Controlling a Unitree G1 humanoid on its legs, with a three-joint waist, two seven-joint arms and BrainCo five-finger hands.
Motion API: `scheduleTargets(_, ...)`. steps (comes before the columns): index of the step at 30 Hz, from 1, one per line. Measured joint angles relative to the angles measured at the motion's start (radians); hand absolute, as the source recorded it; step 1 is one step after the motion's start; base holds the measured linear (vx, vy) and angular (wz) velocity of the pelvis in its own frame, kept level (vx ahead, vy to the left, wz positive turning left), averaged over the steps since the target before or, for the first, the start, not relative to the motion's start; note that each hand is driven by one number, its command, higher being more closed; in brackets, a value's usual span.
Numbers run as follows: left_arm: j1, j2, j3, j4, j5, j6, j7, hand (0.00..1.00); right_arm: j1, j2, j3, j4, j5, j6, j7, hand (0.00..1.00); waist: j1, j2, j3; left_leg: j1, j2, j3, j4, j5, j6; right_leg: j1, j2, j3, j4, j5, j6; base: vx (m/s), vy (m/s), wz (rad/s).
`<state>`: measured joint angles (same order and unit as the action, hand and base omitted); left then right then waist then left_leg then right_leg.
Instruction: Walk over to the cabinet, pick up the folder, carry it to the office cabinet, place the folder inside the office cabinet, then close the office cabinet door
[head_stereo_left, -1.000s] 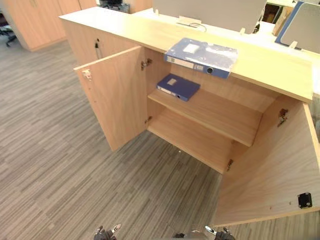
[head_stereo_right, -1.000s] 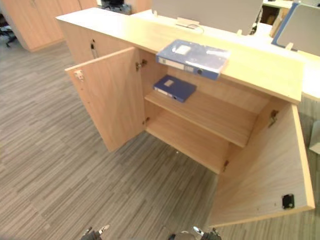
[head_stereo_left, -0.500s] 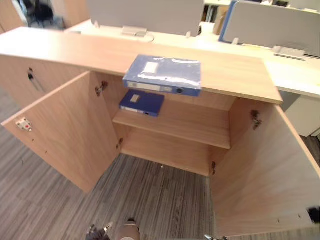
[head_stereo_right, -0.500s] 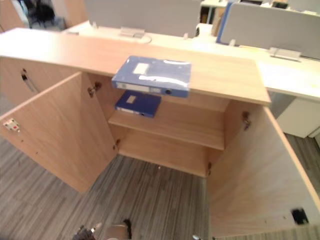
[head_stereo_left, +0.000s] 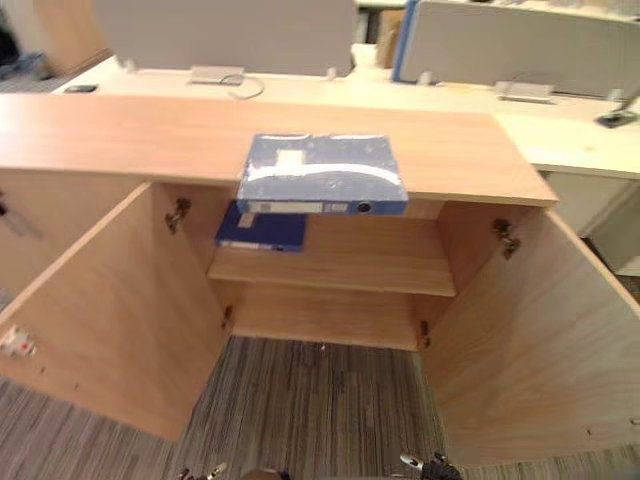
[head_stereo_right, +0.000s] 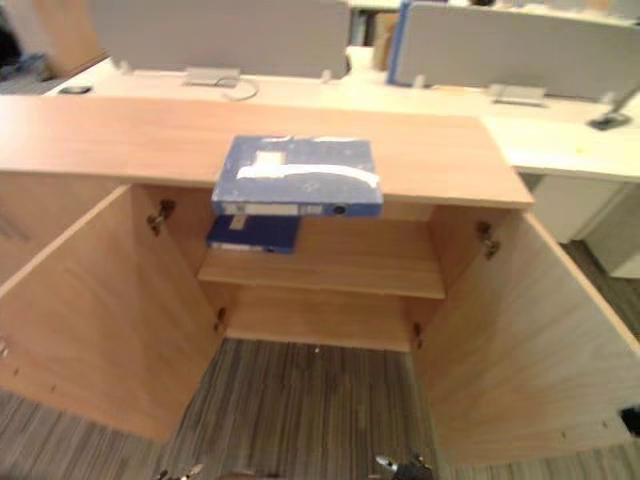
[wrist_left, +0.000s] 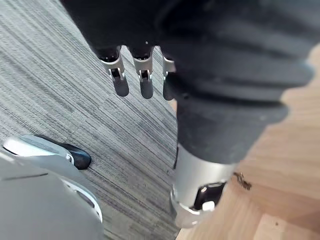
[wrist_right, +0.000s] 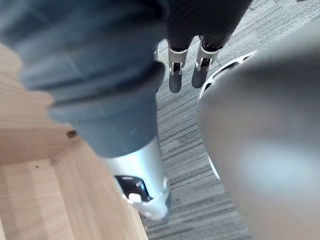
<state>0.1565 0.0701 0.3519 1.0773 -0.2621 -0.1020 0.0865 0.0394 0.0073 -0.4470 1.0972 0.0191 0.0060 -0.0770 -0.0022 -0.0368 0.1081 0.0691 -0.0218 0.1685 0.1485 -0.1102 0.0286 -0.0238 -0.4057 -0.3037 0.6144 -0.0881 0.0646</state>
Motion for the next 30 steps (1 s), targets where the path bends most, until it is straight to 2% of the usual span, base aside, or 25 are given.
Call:
scheduleTargets(1,-0.001,0.006,-0.015,0.003,0.001,0.000,-0.003,0.00,-0.005,0.000,0.001,0.000,0.000,0.000,0.002,0.00,-0.005,0.002,-0.001,0.001,0.005,0.000,-0.007,0.002,0.002,-0.015,0.022,-0.014,0.000,-0.036,0.009,0.12,0.021,-0.12)
scheduleTargets(2,-0.008,0.015,-0.039,0.017,0.002,0.003,-0.009,0.00,-0.010,-0.002,0.009,0.000,0.000,0.001,0.007,0.00,-0.014,0.007,0.001,0.003,0.019,0.001,-0.006,0.003,0.003,-0.043,0.075,-0.032,-0.018,-0.087,0.012,0.12,-0.041,0.02)
scheduleTargets(3,-0.014,0.015,-0.052,0.024,0.001,0.006,-0.009,0.00,-0.010,-0.004,0.013,-0.002,0.000,0.001,0.010,0.00,-0.020,0.017,-0.003,0.006,0.038,0.001,-0.005,0.003,0.002,-0.068,0.140,-0.040,-0.062,-0.109,0.007,0.13,-0.069,0.08)
scheduleTargets(5,-0.017,0.012,-0.057,0.024,-0.001,0.007,-0.013,0.00,-0.015,-0.005,0.017,-0.003,0.000,0.001,0.011,0.00,-0.024,0.024,0.000,0.023,0.059,-0.011,-0.006,0.001,-0.001,-0.085,0.209,-0.037,-0.134,-0.110,0.004,0.13,-0.131,0.21)
scheduleTargets(6,-0.013,0.013,-0.055,0.024,-0.018,0.007,-0.018,0.00,-0.014,-0.002,0.024,-0.003,0.000,0.001,0.011,0.00,-0.023,0.017,0.000,0.044,0.058,-0.020,-0.010,-0.008,-0.020,-0.097,0.238,-0.035,-0.232,-0.076,-0.013,0.11,-0.159,0.22)
scheduleTargets(7,-0.012,0.013,-0.051,0.023,-0.026,0.007,-0.020,0.00,-0.011,-0.002,0.035,-0.004,0.000,0.001,0.011,0.00,-0.021,0.008,0.000,0.055,0.046,-0.023,-0.012,-0.013,-0.029,-0.098,0.238,-0.028,-0.274,-0.025,-0.018,0.09,-0.181,0.12)
scheduleTargets(8,-0.012,-0.006,-0.038,0.032,-0.050,0.011,-0.036,0.00,-0.010,-0.014,0.040,-0.007,0.000,0.001,0.017,0.00,-0.016,0.020,-0.001,0.074,0.048,-0.030,-0.020,-0.019,-0.041,-0.091,0.243,-0.024,-0.271,-0.015,-0.054,0.09,-0.168,-0.02)
scheduleTargets(9,-0.002,-0.031,-0.025,0.034,-0.075,0.014,-0.054,0.00,-0.006,-0.025,0.039,-0.007,0.000,0.001,0.021,0.00,-0.016,0.055,-0.024,0.073,0.064,-0.043,-0.032,-0.023,-0.056,-0.091,0.266,-0.026,-0.292,-0.023,-0.058,0.10,-0.166,-0.07)
scheduleTargets(11,-0.001,-0.057,0.009,0.033,-0.115,0.016,-0.081,0.00,-0.006,-0.032,0.037,-0.008,0.000,0.001,0.029,0.00,-0.014,0.072,-0.027,0.073,0.083,-0.051,-0.043,-0.022,-0.062,-0.078,0.293,-0.038,-0.322,-0.028,-0.059,0.12,-0.157,0.04)
scheduleTargets(13,-0.004,-0.068,0.033,0.029,-0.168,0.017,-0.108,0.00,0.004,-0.027,0.031,-0.007,0.000,0.005,0.031,0.00,-0.013,0.066,-0.029,0.084,0.127,-0.070,-0.055,-0.025,-0.093,-0.028,0.344,-0.065,-0.391,-0.026,-0.064,0.09,-0.200,0.20)
scheduleTargets(16,-0.002,-0.073,0.025,0.029,-0.226,0.019,-0.125,0.00,0.015,-0.022,-0.005,-0.003,-0.001,0.007,0.034,0.00,-0.013,0.064,-0.044,0.091,0.156,-0.104,-0.076,-0.026,-0.105,0.014,0.385,-0.095,-0.462,-0.025,-0.066,0.07,-0.151,0.27)
scheduleTargets(20,-0.001,-0.057,-0.028,0.030,-0.313,0.020,-0.126,0.00,0.011,-0.023,-0.003,0.004,0.000,0.009,0.034,0.00,-0.010,0.063,-0.047,0.081,0.172,-0.113,-0.088,-0.029,-0.119,0.018,0.408,-0.099,-0.490,-0.029,-0.074,0.21,-0.045,0.05)
scheduleTargets(22,-0.001,-0.040,-0.069,0.024,-0.373,0.020,-0.126,0.00,0.001,-0.025,0.004,0.017,0.000,0.010,0.033,0.00,-0.009,0.055,-0.042,0.060,0.168,-0.121,-0.023,-0.046,-0.141,0.033,0.403,-0.099,-0.486,-0.028,-0.090,0.19,0.010,0.03)
scheduleTargets(25,-0.007,-0.024,-0.101,-0.074,-0.453,0.016,-0.124,0.00,-0.010,-0.017,0.045,0.035,0.000,0.009,0.030,0.00,-0.001,0.011,-0.014,-0.027,0.153,-0.110,0.231,-0.076,-0.170,0.094,0.377,-0.099,-0.507,-0.034,-0.099,0.17,0.031,0.15)
scheduleTargets(26,-0.010,-0.024,-0.111,-0.139,-0.461,0.006,-0.113,0.00,-0.009,-0.021,0.057,0.037,-0.001,0.009,0.025,0.00,0.012,0.002,0.003,-0.077,0.157,-0.099,0.372,-0.091,-0.163,0.128,0.363,-0.098,-0.513,-0.036,-0.101,0.13,0.059,0.14)
scheduleTargets(27,-0.001,-0.038,-0.132,-0.213,-0.463,-0.006,-0.093,0.00,-0.007,-0.026,0.064,0.038,-0.001,0.010,0.017,0.00,0.018,0.005,0.009,-0.106,0.163,-0.093,0.425,-0.139,-0.158,0.154,0.362,-0.098,-0.520,-0.036,-0.101,0.09,0.073,0.04)
scheduleTargets(29,0.009,-0.053,-0.166,-0.330,-0.480,-0.016,-0.068,0.00,-0.013,-0.034,0.085,0.037,-0.006,0.010,0.007,0.00,0.021,0.001,0.014,-0.149,0.152,-0.102,0.367,-0.169,-0.153,0.163,0.347,-0.097,-0.512,-0.036,-0.100,0.05,0.143,-0.04)
scheduleTargets(30,0.008,-0.061,-0.178,-0.391,-0.483,-0.018,-0.057,0.00,-0.017,-0.035,0.088,0.036,-0.009,0.010,0.004,0.00,0.020,0.009,0.018,-0.162,0.141,-0.120,0.291,-0.152,-0.149,0.163,0.335,-0.096,-0.502,-0.037,-0.090,0.04,0.236,-0.12)
